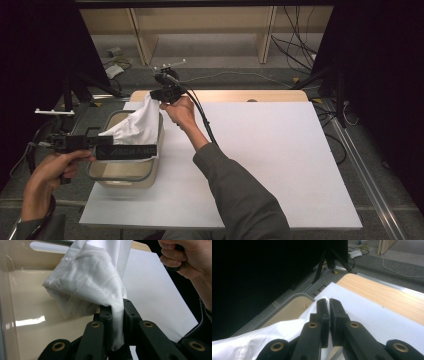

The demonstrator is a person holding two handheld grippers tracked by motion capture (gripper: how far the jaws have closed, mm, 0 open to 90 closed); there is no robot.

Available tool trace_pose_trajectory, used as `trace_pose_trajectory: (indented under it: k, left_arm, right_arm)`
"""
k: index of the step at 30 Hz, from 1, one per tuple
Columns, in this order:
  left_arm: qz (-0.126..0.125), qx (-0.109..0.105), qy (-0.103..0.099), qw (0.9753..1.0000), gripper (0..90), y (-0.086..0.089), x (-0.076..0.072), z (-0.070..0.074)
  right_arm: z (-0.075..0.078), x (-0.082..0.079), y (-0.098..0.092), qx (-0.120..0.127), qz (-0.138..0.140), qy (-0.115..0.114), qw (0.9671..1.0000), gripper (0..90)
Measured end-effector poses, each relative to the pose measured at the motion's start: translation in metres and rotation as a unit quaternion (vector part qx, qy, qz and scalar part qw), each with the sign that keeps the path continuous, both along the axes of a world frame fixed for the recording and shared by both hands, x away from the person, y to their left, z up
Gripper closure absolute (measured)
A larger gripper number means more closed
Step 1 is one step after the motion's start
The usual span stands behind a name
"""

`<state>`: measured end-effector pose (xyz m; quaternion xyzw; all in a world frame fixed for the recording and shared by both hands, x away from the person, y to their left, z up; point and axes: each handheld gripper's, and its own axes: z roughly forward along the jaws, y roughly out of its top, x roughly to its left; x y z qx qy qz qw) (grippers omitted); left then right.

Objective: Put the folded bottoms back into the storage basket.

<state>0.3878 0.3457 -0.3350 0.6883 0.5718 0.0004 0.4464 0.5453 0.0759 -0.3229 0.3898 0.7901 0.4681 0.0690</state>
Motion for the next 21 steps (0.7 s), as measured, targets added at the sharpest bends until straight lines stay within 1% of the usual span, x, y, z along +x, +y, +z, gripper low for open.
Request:
trace_pose_trajectory:
  k: [4, 9, 14, 18, 21]
  left_arm:
    - [0.005, 0.000, 0.004, 1.0000, 80.0, 0.004, 0.000, -0.003]
    - [0.010, 0.005, 0.012, 0.9999, 80.0, 0.006, 0.002, -0.007]
    - [0.021, 0.013, 0.022, 0.9995, 80.0, 0.008, 0.003, -0.011]
    - [0.024, 0.020, 0.026, 0.9992, 80.0, 0.008, 0.004, -0.014]
    - [0.026, 0.030, 0.030, 0.9988, 80.0, 0.007, 0.005, -0.016]
  right_arm:
    - [-0.004, 0.001, 0.002, -0.002, -0.001, 0.004, 1.0000, 87.7]
    - [-0.007, -0.001, 0.005, -0.002, 0.000, 0.002, 1.0000, 87.7]
    - [-0.013, -0.001, 0.009, -0.002, -0.001, 0.007, 1.0000, 87.7]
    - [-0.019, -0.001, 0.009, -0.005, -0.002, 0.010, 0.9999, 87.7]
    - [-0.024, 0.000, 0.009, -0.007, -0.005, 0.012, 0.9999, 87.6]
